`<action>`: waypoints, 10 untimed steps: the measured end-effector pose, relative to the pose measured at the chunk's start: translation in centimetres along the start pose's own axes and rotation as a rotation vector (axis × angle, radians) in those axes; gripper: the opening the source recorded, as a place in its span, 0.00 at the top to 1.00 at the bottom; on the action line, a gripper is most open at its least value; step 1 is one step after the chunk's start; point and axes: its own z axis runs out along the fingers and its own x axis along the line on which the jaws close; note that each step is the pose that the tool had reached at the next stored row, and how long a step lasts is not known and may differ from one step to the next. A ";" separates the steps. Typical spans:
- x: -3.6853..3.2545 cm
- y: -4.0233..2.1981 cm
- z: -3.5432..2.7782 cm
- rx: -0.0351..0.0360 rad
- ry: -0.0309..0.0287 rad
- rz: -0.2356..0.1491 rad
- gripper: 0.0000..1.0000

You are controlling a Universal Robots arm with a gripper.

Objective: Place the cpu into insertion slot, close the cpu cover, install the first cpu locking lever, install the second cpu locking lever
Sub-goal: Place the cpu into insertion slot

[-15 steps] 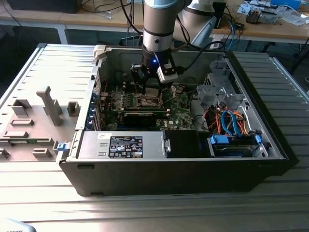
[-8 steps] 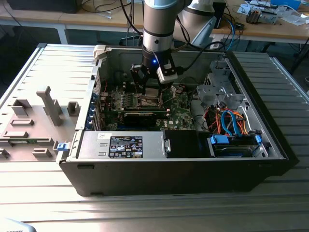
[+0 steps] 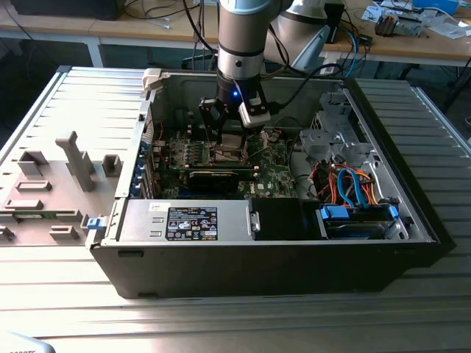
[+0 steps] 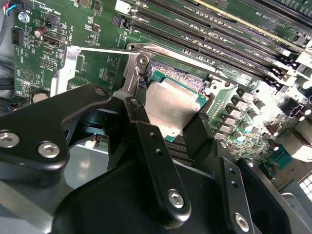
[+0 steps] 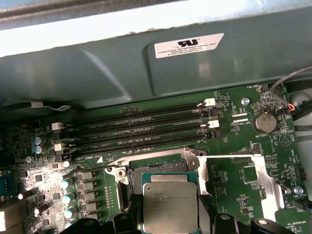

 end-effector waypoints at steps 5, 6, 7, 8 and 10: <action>0.00 0.00 0.07 -0.0002 -0.0002 0.004 0.46; 0.00 0.00 0.09 -0.0002 -0.0002 0.005 0.46; 0.00 0.00 0.09 -0.0002 -0.0002 0.005 0.46; 0.00 0.00 0.11 -0.0002 -0.0002 0.006 0.46; 0.00 0.00 0.14 -0.0002 -0.0003 0.008 0.46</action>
